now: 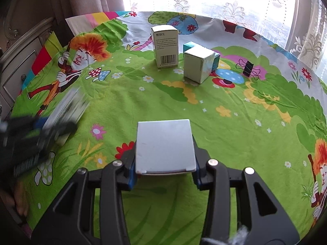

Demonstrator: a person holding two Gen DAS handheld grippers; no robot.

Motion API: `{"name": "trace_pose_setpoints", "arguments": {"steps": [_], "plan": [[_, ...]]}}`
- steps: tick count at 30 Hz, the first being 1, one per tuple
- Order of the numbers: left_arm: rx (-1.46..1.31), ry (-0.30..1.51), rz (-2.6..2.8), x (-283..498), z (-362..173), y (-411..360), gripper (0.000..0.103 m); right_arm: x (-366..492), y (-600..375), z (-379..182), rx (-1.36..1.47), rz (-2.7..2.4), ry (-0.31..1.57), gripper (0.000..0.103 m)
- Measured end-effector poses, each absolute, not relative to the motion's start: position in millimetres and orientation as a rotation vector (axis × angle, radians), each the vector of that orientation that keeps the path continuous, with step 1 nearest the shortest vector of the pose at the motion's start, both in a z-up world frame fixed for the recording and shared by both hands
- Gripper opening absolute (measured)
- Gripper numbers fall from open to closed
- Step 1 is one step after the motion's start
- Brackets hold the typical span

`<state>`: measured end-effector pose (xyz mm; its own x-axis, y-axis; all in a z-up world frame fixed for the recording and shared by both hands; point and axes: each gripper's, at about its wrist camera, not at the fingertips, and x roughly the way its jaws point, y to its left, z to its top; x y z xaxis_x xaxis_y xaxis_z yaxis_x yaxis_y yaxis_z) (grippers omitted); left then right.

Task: Organize rigid objects
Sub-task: 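Carry the small white box and narrow printed box over the storage box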

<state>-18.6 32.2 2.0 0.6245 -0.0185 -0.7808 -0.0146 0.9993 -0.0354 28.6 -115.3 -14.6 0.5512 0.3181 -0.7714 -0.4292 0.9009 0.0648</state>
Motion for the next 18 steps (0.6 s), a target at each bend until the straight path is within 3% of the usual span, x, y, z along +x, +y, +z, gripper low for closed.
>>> {"name": "trace_pose_setpoints", "arguments": {"steps": [8, 18], "plan": [[-0.025, 0.873, -0.038, -82.6, 19.5, 34.6, 0.025, 20.2, -116.0, -13.3, -0.155, 0.375, 0.882, 0.046], [-0.007, 0.923, -0.060, -147.1, 13.4, 45.3, 0.025, -76.3, -98.2, -7.9, -0.140, 0.389, 0.903, 0.045]]}}
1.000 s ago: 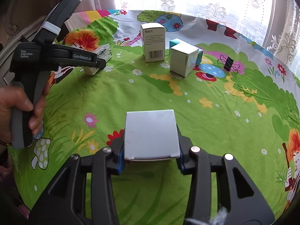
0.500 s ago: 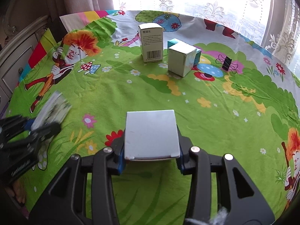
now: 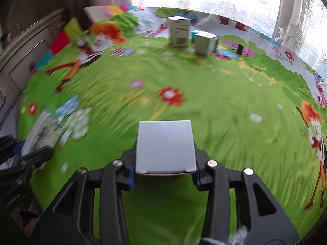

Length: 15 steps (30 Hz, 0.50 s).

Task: Organize rigid objects
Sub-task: 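Carry the small white box and narrow printed box over the storage box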

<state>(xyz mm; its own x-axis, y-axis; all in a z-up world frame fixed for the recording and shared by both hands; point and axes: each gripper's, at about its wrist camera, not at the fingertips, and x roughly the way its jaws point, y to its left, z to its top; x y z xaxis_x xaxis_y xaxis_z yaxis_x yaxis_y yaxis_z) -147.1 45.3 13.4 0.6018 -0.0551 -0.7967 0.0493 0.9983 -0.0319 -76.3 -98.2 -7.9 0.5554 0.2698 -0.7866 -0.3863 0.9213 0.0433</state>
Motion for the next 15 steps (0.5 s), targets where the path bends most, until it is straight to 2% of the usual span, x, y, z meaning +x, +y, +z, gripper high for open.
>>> {"name": "trace_pose_setpoints", "arguments": {"steps": [15], "plan": [[-0.021, 0.936, -0.049, -186.1, 11.5, 63.3, 0.025, -144.7, -71.3, -0.6, -0.213, 0.471, 0.924, 0.045]]}}
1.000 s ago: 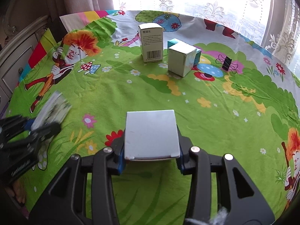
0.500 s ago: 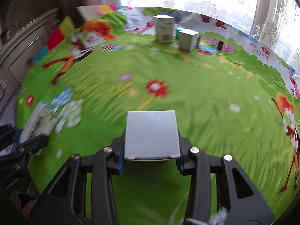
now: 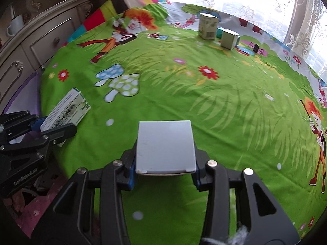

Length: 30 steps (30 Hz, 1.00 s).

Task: Organize rigid objects
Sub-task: 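Carry the small white box and narrow printed box over the storage box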

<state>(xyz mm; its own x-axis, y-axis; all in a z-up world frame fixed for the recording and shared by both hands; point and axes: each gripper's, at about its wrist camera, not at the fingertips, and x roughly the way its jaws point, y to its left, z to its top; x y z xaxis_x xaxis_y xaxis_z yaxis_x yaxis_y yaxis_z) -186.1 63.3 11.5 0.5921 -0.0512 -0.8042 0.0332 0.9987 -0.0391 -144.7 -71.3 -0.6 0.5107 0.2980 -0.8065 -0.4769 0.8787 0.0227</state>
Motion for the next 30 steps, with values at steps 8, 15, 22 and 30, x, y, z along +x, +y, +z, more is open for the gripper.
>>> {"name": "trace_pose_setpoints", "arguments": {"steps": [8, 15, 22, 30], "plan": [[-0.046, 0.898, -0.006, -214.8, 25.0, 89.9, 0.025, -164.6, -42.6, 21.1, -0.261, 0.531, 0.881, 0.045], [-0.078, 0.861, 0.073, -242.7, 37.2, 125.0, 0.025, -184.8, -2.8, 34.4, -0.334, 0.634, 0.845, 0.045], [-0.124, 0.858, 0.144, -268.2, 43.2, 156.1, 0.025, -204.9, 30.0, 44.6, -0.402, 0.720, 0.809, 0.045], [-0.153, 0.821, 0.258, -291.6, 55.5, 192.9, 0.025, -236.8, 84.2, 56.3, -0.515, 0.881, 0.759, 0.045]]}}
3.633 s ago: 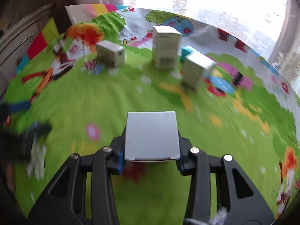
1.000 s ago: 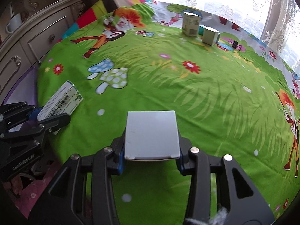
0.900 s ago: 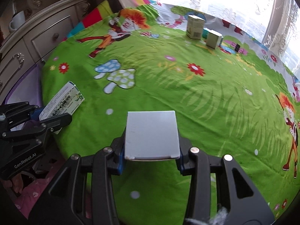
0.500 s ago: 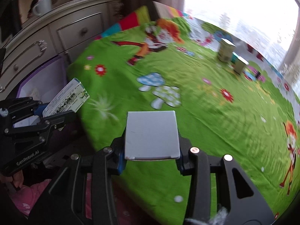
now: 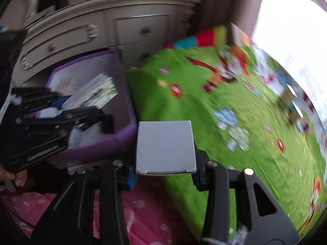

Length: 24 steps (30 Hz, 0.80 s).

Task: Organize rigid objects
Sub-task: 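Carry the small white box and narrow printed box over the storage box, then open the left tool over the storage box while the right tool releases its white box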

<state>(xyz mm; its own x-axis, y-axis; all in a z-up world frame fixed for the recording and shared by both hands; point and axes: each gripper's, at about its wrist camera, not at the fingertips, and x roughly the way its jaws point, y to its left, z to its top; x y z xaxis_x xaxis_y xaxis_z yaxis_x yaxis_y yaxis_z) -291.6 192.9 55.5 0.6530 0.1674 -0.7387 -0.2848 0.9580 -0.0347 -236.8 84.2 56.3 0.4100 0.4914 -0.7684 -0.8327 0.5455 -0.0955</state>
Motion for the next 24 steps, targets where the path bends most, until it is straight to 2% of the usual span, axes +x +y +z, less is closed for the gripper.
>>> {"name": "trace_pose_setpoints", "arguments": {"steps": [14, 24], "plan": [[-0.275, 0.810, 0.499, -328.6, 55.2, 284.9, 0.025, -297.2, 183.6, 68.0, -0.684, 1.145, 0.670, 0.045], [-0.282, 0.802, 0.641, -342.6, 56.2, 316.3, 0.026, -335.1, 224.2, 39.4, -0.768, 1.270, 0.659, 0.045]]}}
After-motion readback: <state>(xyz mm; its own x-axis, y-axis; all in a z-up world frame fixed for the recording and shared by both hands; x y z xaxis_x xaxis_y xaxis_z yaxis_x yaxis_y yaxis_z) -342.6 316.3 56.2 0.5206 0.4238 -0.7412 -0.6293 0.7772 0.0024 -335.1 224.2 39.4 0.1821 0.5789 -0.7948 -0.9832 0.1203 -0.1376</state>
